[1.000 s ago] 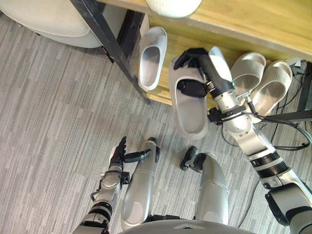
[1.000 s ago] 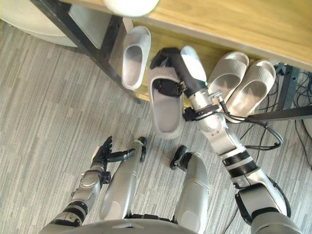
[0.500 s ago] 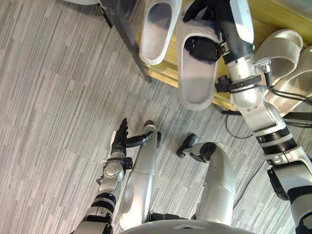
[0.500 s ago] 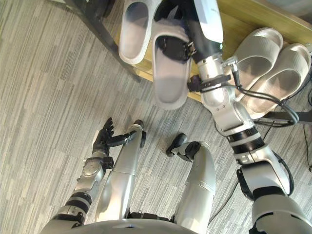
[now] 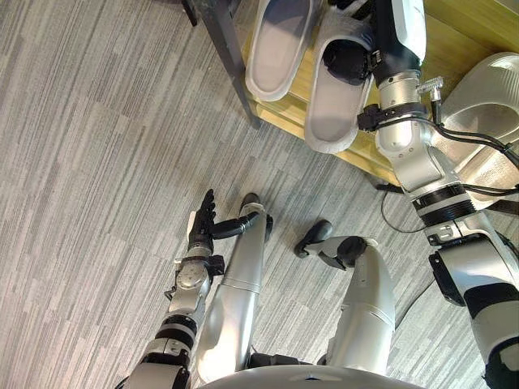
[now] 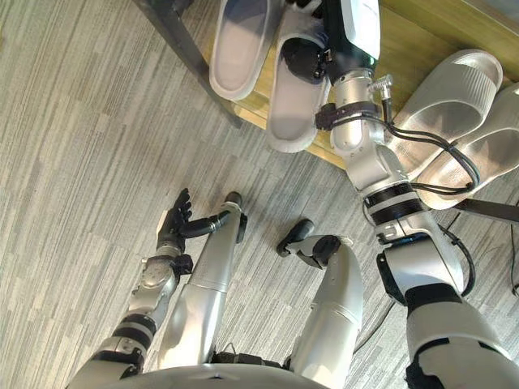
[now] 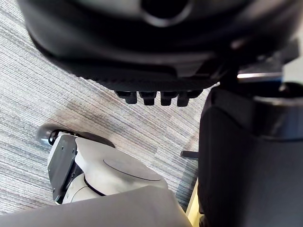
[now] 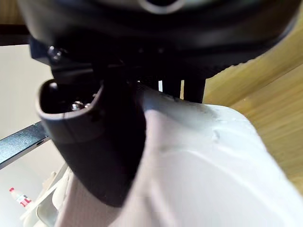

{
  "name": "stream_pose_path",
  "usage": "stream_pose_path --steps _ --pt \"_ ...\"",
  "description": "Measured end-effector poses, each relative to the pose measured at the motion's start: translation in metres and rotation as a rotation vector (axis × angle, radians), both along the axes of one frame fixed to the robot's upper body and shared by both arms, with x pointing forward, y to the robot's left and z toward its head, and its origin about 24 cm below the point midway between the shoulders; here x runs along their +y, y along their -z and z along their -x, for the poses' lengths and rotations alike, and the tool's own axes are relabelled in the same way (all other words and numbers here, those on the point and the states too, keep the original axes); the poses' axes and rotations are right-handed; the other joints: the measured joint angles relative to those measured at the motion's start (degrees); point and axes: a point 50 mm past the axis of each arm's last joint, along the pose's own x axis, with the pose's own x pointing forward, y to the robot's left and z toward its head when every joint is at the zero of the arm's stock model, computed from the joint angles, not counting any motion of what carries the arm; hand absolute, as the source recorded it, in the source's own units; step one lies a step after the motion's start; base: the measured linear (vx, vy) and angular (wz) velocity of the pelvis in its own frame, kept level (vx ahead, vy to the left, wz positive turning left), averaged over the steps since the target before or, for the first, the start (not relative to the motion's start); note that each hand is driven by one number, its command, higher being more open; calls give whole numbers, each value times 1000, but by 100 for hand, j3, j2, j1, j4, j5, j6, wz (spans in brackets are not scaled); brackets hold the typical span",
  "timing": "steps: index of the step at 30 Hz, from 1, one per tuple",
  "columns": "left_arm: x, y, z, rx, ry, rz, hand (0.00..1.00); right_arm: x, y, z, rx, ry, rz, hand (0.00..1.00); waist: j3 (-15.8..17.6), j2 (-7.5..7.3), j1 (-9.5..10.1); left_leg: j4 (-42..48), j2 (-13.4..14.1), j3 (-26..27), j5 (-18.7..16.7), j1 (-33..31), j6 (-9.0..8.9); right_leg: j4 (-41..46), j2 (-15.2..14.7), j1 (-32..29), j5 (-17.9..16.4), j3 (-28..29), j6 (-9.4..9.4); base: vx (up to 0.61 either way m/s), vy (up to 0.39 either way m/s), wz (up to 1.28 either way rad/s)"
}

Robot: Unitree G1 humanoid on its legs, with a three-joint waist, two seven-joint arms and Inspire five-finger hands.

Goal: Organize the slippers on the shoe rack

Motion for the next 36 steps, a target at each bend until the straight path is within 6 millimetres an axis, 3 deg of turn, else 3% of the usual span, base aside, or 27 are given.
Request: stream_pose_path --steps 11,18,31,36 --pt "1 1 0 11 -25 -5 100 -1 -4 0 -28 10 -72 100 -1 -1 -106 -74 -11 8 18 56 -30 3 -18 13 -22 5 -36 19 48 2" --pt "6 5 2 44 -49 -18 100 -2 22 7 13 -7 -113 100 -21 -38 -163 -155 39 63 20 236 -34 -49 25 118 -29 62 -26 15 44 -4" --pt "11 9 4 70 -69 -30 100 -2 39 17 20 0 -64 100 -29 -55 -187 -250 191 117 20 398 -38 -155 171 225 -12 94 -28 9 46 -5" --pt "14 10 5 82 -78 -40 100 8 50 29 21 -52 -104 100 -10 -93 -224 -371 221 127 30 524 -55 -260 214 316 10 92 -21 13 51 -2"
